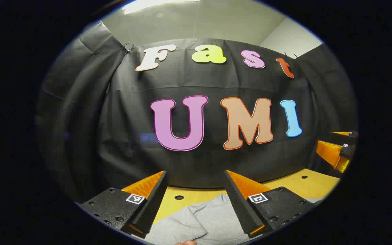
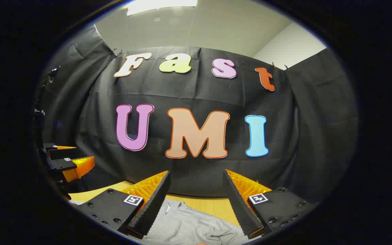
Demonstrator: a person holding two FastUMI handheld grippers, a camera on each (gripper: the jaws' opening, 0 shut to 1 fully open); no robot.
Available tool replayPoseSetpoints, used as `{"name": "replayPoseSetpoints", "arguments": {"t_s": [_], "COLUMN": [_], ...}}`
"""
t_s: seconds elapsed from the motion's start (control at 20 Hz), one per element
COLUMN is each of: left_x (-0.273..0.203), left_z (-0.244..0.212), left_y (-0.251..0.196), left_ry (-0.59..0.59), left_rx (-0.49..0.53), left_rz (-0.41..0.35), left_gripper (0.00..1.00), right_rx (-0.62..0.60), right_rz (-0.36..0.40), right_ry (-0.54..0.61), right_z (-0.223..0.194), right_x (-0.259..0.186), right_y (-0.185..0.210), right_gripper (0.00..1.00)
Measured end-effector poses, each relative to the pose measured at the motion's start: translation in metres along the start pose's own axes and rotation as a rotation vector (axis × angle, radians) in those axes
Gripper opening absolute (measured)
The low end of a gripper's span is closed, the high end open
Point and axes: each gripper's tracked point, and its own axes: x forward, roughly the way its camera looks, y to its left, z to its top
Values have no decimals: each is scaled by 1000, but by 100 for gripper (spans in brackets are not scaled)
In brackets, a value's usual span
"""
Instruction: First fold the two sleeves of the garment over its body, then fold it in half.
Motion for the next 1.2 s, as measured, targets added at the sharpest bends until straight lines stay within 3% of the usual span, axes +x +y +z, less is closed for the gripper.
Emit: {"name": "replayPoseSetpoints", "arguments": {"t_s": [1.2], "left_x": [-3], "left_z": [3], "left_y": [3], "left_ry": [-16], "left_rx": [17], "left_rz": [22], "left_gripper": [95], "right_rx": [27], "right_rz": [-11], "right_ry": [6], "right_z": [-4], "right_x": [4], "right_y": [-10], "right_gripper": [97]}}
